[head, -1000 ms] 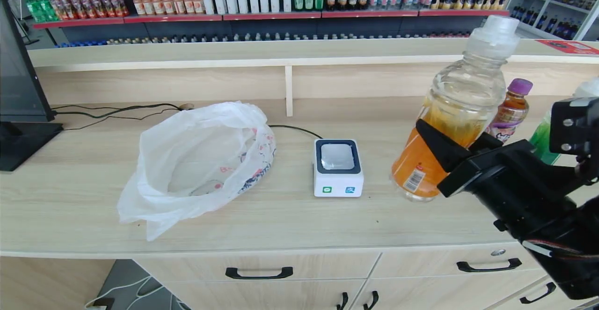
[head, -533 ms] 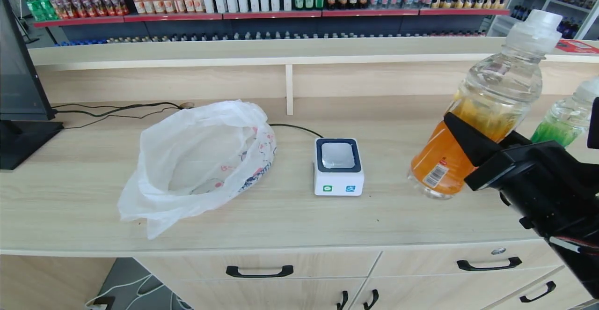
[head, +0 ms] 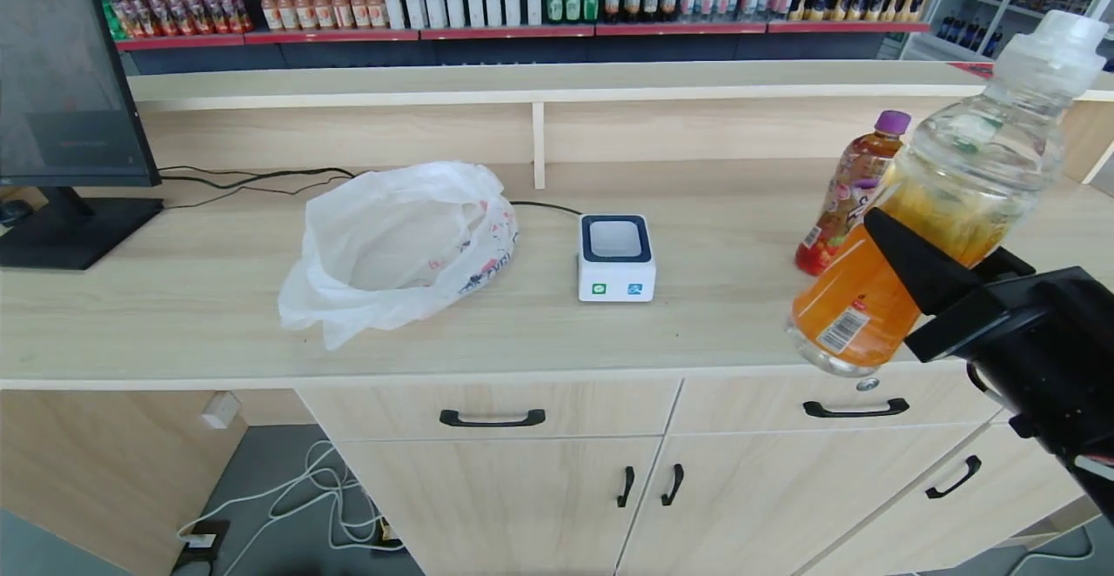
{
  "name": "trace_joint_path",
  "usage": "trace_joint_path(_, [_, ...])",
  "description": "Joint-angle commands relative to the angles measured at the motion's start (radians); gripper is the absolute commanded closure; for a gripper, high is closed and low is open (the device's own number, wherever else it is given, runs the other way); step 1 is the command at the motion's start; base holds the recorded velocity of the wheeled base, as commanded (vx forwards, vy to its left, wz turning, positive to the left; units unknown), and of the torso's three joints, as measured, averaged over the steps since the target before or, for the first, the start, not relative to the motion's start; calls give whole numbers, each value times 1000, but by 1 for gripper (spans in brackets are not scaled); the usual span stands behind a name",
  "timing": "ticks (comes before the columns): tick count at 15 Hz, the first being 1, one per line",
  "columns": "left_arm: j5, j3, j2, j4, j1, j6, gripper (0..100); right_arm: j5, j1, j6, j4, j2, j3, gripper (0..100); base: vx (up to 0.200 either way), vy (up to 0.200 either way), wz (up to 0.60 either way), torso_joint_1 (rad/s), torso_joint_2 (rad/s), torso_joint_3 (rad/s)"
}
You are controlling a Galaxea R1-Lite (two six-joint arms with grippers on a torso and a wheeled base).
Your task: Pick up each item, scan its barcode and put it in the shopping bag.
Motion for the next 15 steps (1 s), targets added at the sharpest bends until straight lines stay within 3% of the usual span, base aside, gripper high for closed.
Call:
trace_joint_path(1, [0,-1,0,0,0,0,0,-1,0,-1,1,-4,3,100,0,200,0,-12,-17,12])
trace_joint_path(15, [2,0,0,0,0,-2,0,-1,-3,-4,1,8,4,100,0,200,0,6,4,1])
